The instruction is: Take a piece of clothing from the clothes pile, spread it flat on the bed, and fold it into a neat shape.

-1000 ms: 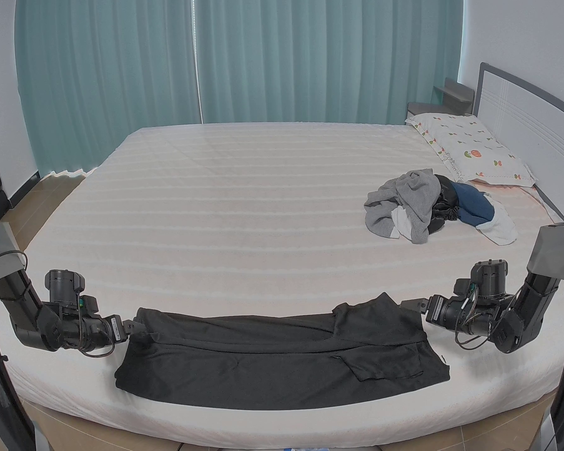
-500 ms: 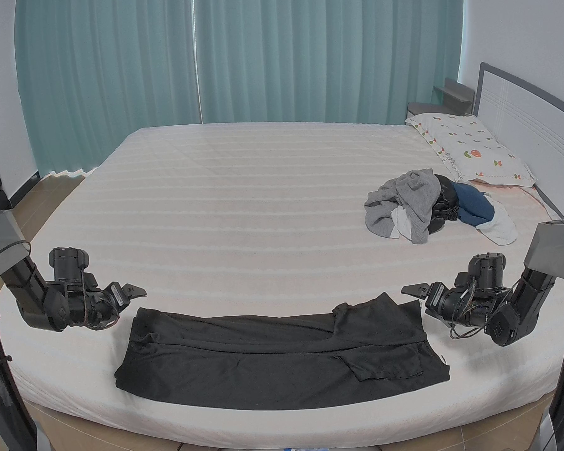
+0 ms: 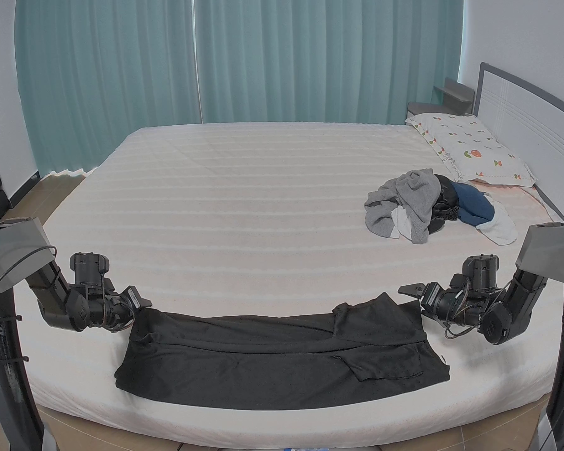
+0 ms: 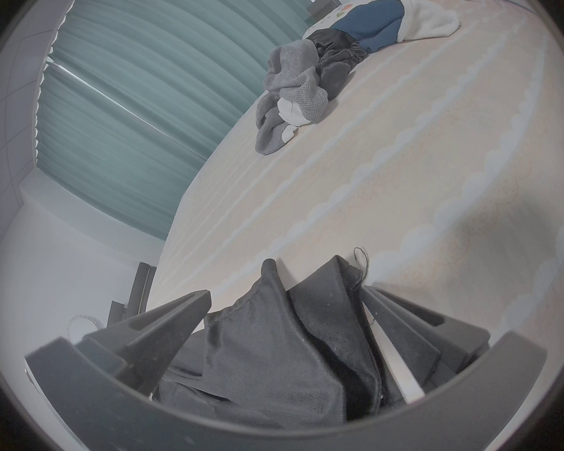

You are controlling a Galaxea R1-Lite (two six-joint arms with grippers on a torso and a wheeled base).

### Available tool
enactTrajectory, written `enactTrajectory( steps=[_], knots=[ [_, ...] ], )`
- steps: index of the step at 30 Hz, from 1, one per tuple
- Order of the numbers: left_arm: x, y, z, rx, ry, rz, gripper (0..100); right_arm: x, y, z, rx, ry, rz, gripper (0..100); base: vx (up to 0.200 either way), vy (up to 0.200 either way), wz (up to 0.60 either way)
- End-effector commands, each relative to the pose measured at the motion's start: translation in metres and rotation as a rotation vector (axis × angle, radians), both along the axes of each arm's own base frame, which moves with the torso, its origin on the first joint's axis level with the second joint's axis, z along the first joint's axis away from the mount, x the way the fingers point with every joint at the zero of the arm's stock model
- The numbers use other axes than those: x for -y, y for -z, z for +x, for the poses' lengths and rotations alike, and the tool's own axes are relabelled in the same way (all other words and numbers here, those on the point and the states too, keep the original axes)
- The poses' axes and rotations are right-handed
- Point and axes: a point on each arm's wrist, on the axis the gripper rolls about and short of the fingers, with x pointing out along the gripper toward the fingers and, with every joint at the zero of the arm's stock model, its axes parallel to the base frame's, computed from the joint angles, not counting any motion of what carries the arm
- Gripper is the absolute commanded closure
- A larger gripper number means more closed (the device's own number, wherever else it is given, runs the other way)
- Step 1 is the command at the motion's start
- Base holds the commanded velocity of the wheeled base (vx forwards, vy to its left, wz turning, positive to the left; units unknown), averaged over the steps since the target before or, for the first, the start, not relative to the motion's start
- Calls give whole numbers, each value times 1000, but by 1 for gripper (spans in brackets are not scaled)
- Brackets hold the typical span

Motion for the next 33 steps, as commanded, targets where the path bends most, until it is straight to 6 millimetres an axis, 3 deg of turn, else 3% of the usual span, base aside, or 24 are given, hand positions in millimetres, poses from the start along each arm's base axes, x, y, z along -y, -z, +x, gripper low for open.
enactTrajectory(
  steps=[1, 6, 16, 17, 33],
  knots=[
    [-2, 5, -7, -35, -65, 21, 100, 3, 4, 6, -2, 9, 2, 0, 0, 0, 0],
    [-4, -4, -5, -3, -133, 6, 100, 2, 4, 11, -18, 24, 23, 0, 0, 0, 0],
    [-5, -1, -7, -13, -149, -1, 100, -1, 15, 20, -31, 32, 30, 0, 0, 0, 0],
    [-5, -1, -8, -14, -148, 0, 100, -1, 15, 20, -31, 32, 30, 100, 0, 0, 0],
    [-6, 0, -9, -19, -152, -1, 100, 9, 11, 23, -6, 79, 21, 100, 0, 0, 0]
  ],
)
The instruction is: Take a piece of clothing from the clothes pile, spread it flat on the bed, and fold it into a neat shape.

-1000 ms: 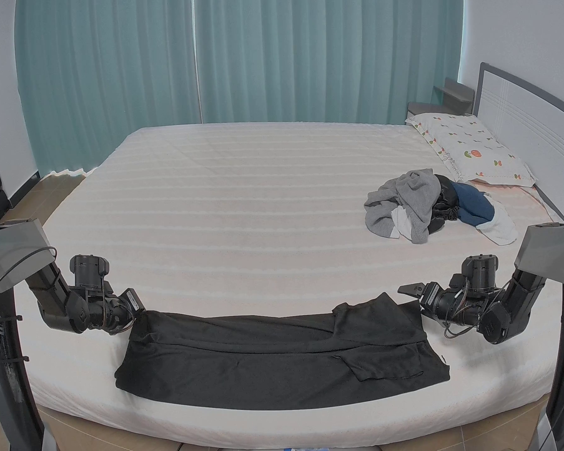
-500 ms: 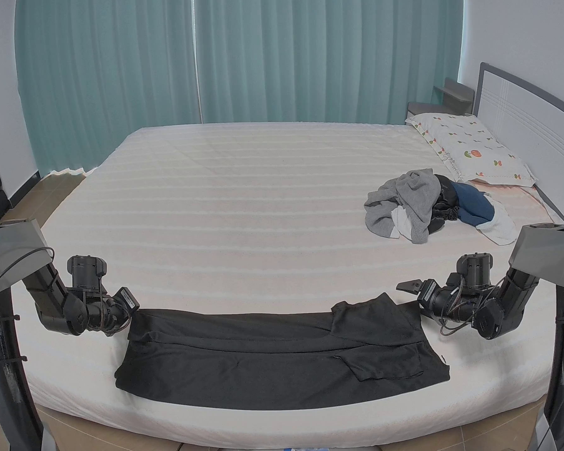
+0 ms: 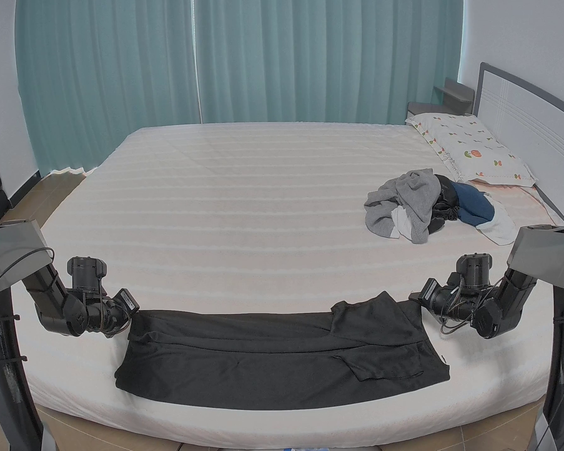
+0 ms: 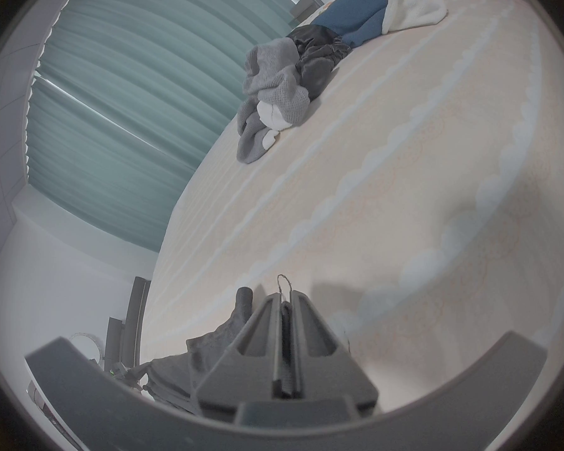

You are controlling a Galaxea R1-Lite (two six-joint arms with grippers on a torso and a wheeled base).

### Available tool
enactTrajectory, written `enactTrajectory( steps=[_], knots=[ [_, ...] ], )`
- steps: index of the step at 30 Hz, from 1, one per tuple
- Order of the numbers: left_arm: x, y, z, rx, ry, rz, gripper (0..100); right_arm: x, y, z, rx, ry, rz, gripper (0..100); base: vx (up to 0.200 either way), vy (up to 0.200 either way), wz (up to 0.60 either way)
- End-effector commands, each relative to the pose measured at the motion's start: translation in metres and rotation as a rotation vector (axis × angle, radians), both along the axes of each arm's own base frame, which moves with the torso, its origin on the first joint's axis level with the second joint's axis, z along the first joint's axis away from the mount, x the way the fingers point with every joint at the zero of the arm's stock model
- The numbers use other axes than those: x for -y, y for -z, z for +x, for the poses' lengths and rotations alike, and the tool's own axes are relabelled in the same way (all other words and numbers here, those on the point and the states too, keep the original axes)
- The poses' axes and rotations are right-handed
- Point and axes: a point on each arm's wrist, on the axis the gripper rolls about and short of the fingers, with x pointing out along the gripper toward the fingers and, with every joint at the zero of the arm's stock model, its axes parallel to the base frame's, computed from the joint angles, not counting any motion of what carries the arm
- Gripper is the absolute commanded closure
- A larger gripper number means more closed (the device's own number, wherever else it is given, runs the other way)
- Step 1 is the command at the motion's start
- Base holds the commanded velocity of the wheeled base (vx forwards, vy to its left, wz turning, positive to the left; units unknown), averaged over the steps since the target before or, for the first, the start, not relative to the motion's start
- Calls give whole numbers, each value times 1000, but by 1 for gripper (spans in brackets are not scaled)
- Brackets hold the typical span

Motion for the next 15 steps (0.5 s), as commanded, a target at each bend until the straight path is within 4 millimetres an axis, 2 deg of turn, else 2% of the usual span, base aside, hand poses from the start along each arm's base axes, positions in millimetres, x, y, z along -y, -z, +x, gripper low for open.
enactTrajectory(
  steps=[1, 15],
  knots=[
    [-2, 1, 0, -1, -5, 0, 100, 4, -2, -1, 2, 10, 0, 100, 0, 0, 0],
    [-5, 0, 0, 0, -14, -4, 100, 4, -2, -1, 5, 12, 0, 100, 0, 0, 0]
  ],
)
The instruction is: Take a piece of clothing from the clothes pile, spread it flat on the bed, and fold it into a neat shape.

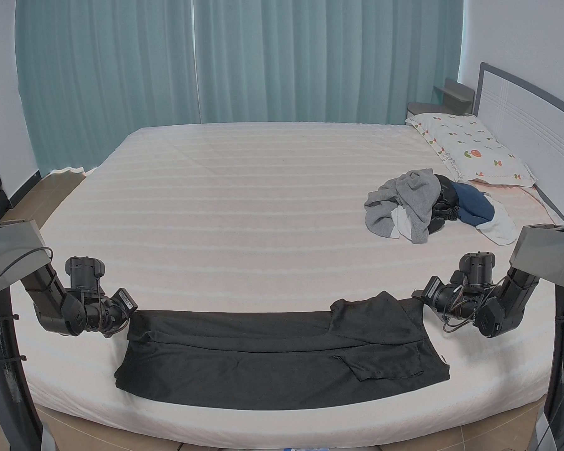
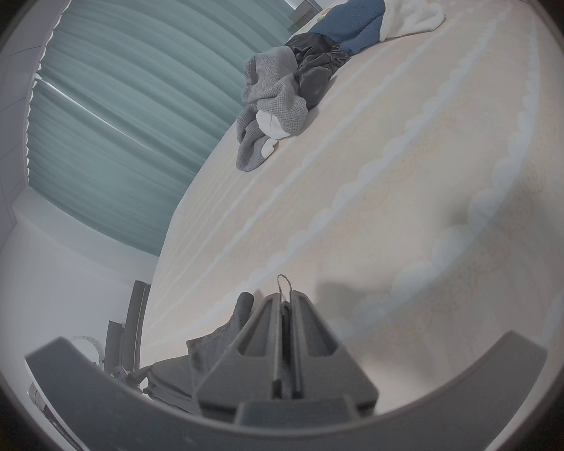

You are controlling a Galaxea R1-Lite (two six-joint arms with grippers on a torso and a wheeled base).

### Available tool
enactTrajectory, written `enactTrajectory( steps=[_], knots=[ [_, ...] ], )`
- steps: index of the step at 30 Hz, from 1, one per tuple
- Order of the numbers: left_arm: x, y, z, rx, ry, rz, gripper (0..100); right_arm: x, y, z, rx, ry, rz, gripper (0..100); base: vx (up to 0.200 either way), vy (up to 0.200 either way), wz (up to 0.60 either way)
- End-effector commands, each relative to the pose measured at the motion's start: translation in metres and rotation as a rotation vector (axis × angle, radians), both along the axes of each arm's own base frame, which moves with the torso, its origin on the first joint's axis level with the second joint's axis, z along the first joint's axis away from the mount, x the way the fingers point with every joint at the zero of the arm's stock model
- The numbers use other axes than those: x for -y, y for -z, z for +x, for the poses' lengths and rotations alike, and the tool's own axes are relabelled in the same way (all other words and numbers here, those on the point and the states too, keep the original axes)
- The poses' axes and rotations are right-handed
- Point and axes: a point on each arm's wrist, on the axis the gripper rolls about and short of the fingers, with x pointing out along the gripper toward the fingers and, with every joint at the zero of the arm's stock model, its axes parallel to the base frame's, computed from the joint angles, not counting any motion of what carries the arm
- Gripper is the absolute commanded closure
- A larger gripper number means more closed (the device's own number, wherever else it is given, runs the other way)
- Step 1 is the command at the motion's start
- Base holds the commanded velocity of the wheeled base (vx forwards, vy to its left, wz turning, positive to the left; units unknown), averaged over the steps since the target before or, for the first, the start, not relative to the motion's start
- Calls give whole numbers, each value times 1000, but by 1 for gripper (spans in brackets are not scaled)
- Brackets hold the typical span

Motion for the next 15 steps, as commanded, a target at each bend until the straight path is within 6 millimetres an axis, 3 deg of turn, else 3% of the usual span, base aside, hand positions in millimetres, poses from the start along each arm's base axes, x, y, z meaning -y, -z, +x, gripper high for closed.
enactTrajectory(
  steps=[1, 2, 3, 4, 10, 11, 15],
  knots=[
    [0, 0, 0, 1, -1, -3, 100, 0, 0, -1, -3, 0, 0, 100, 0, 0, 0],
    [0, -1, 0, 3, 0, -4, 100, 0, 0, -2, -6, -2, 0, 100, 0, 0, 0],
    [0, -1, -1, 1, 0, -4, 100, -2, -1, -2, -3, -6, 1, 0, 0, 0, 0],
    [0, -1, -1, 1, 0, -4, 0, -3, -1, -3, -3, -9, 1, 0, 0, 0, 0],
    [-1, -7, 0, 20, -16, -17, 0, -4, -21, -8, 41, -14, 5, 0, 0, 0, 0],
    [-2, -18, -1, 46, -38, -35, 0, -1, -35, -9, 75, -5, 11, 0, 0, 0, 0],
    [-9, -47, -11, 112, -53, -60, 0, -1, -58, -18, 112, -6, 8, 0, 0, 0, 0]
  ],
)
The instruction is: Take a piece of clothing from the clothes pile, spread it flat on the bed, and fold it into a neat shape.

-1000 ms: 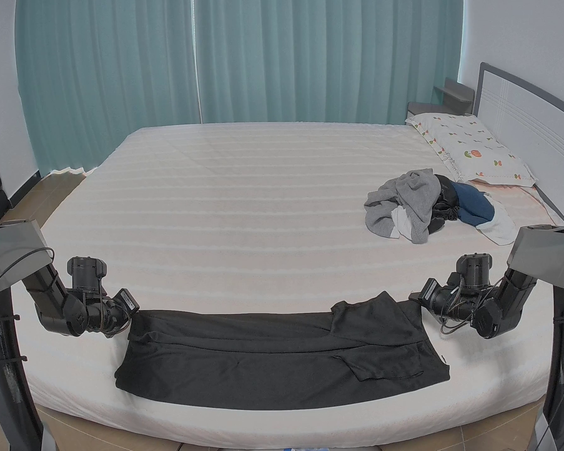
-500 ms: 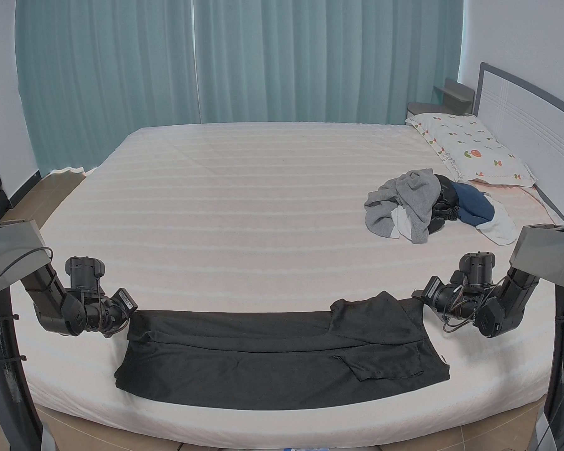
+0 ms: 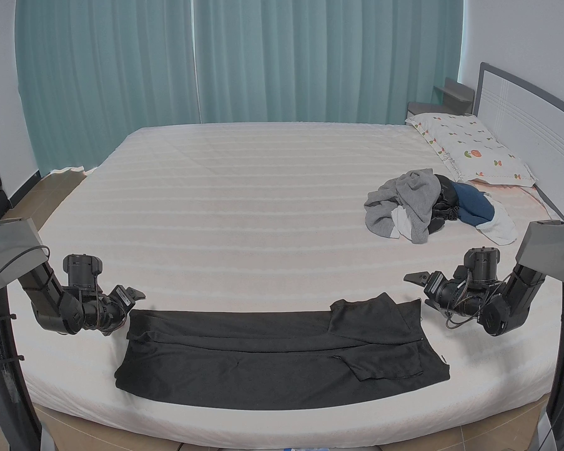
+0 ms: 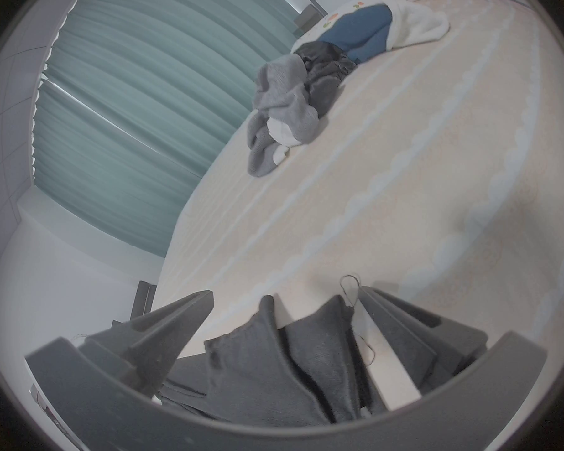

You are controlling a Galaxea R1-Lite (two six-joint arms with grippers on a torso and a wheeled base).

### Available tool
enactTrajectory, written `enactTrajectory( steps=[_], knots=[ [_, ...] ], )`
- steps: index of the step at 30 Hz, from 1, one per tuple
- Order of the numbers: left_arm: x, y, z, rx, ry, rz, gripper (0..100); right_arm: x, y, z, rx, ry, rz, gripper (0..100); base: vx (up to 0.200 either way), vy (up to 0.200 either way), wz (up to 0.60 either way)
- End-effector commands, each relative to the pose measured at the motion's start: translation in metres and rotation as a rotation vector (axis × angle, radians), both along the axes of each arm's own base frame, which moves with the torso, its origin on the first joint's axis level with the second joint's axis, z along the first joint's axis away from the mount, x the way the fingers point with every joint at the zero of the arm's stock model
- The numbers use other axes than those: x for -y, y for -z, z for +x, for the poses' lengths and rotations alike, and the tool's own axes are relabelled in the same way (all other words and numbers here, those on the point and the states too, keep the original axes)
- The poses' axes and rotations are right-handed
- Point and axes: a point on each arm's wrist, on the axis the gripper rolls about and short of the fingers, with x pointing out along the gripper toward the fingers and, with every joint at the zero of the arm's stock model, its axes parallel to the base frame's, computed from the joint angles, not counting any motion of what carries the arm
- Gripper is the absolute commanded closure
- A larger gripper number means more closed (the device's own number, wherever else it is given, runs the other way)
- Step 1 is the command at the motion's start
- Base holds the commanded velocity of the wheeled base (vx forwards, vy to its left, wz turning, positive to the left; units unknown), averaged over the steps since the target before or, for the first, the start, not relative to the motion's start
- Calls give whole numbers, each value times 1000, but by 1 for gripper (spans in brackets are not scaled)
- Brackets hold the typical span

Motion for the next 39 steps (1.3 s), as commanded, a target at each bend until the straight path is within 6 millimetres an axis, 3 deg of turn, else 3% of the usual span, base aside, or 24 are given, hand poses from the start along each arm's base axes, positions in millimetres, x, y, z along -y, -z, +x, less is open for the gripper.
enactTrajectory(
  steps=[1, 4, 7, 13, 18, 25, 32, 39],
  knots=[
    [-7, -39, -13, 91, -15, -26, 0, 1, -38, -11, 73, 2, 2, 0, 0, 0, 0],
    [-5, -42, -23, 85, -1, -39, 0, 1, -47, -19, 77, 17, -6, 0, 0, 0, 0],
    [-2, -38, -37, 49, 3, -50, 0, -2, -48, -39, 31, 21, -15, 0, 0, 0, 0],
    [3, -24, -57, -32, 37, -104, 0, -26, -44, -88, -114, 25, 90, 0, -167, 0, 0],
    [6, -18, -67, -68, 68, -144, 0, -45, -33, -109, -201, 20, 120, 0, -40, 0, 0],
    [8, -13, -72, -96, 68, -158, 0, -64, -28, -118, -269, 7, 176, 0, 0, 0, 0],
    [8, -14, -71, -79, 67, -201, 0, -87, -5, -120, -345, -1, 162, 0, 0, 0, 0],
    [8, -15, -70, -74, 67, -201, 0, -96, -1, -118, -320, 5, 149, 0, 0, 0, 0]
  ],
)
